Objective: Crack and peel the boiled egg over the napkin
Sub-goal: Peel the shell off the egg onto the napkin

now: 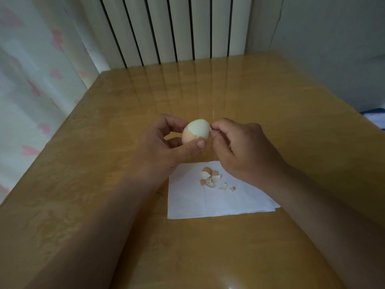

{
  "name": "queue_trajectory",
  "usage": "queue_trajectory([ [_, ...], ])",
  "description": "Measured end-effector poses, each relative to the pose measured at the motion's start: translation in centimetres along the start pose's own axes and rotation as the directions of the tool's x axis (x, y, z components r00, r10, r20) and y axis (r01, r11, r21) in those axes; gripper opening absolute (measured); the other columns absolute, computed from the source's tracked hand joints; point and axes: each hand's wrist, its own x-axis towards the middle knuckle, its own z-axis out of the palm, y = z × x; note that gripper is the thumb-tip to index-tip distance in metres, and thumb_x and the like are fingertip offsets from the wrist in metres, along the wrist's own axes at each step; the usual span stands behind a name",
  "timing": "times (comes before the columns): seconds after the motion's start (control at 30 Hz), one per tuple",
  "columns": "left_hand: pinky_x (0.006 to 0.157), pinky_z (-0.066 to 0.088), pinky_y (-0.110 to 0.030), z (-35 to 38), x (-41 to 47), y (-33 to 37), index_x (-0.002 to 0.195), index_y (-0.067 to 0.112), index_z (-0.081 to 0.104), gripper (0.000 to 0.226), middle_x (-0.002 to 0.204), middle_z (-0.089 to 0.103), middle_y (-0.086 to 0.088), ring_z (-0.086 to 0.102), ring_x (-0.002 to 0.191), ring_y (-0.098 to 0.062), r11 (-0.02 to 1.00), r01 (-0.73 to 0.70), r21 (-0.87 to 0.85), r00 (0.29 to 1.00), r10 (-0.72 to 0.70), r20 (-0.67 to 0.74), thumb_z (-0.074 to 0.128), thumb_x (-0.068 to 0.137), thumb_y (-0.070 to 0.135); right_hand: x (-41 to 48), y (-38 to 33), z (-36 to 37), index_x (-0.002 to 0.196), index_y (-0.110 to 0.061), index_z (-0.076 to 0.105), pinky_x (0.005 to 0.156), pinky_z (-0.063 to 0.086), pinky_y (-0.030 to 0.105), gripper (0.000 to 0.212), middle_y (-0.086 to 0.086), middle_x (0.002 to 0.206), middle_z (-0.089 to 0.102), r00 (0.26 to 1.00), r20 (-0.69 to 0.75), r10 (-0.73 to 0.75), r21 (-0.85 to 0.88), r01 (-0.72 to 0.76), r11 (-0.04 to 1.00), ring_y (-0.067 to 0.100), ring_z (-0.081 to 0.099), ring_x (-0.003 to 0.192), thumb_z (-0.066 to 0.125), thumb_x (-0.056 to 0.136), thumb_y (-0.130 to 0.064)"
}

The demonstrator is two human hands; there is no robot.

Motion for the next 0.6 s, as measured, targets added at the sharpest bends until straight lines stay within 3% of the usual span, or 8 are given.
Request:
queue_trajectory([
  [0.1, 0.080, 0.060, -0.059, 0.18, 0.00, -0.01, 0.093, 0.029, 0.063, 0.048, 0.110, 0.070, -0.008, 0.076, 0.088, -0.031, 1.000, -0.019, 0.018, 1.000, 0.020, -0.016, 0.092, 0.056, 0.037, 0.07, -0.13, 0.12, 0.090, -0.004, 0.066, 0.041, 0.031, 0.026, 0.021, 0.002, 0.058, 0.057, 0.998, -0.046, -0.031, -0.083, 0.027, 0.996, 0.018, 0.047, 0.046, 0.050, 0.096, -0.016],
  [0.47, 0.082, 0.058, -0.063, 0.18, 0.02, -0.23, 0.096, 0.025, 0.063, 0.050, 0.114, 0.069, -0.013, 0.076, 0.091, -0.034, 0.999, -0.031, 0.023, 0.999, 0.031, -0.014, 0.092, 0.057, 0.037, 0.44, -0.24, 0.70, 0.081, -0.002, 0.061, 0.037, 0.039, 0.033, 0.026, 0.006, 0.053, 0.054, 0.984, -0.143, -0.107, -0.199, 0.077, 0.977, 0.024, 0.048, 0.042, 0.045, 0.095, -0.018],
  [0.6, 0.082, 0.058, -0.063, 0.17, 0.03, -0.27, 0.094, 0.029, 0.064, 0.049, 0.113, 0.069, -0.011, 0.076, 0.091, -0.034, 0.999, -0.020, 0.027, 1.000, 0.020, -0.017, 0.093, 0.056, 0.038, 0.27, -0.13, 0.38, 0.084, -0.004, 0.064, 0.039, 0.037, 0.029, 0.020, 0.003, 0.057, 0.057, 0.991, -0.129, -0.034, -0.079, 0.024, 0.997, 0.017, 0.049, 0.044, 0.052, 0.094, -0.016],
])
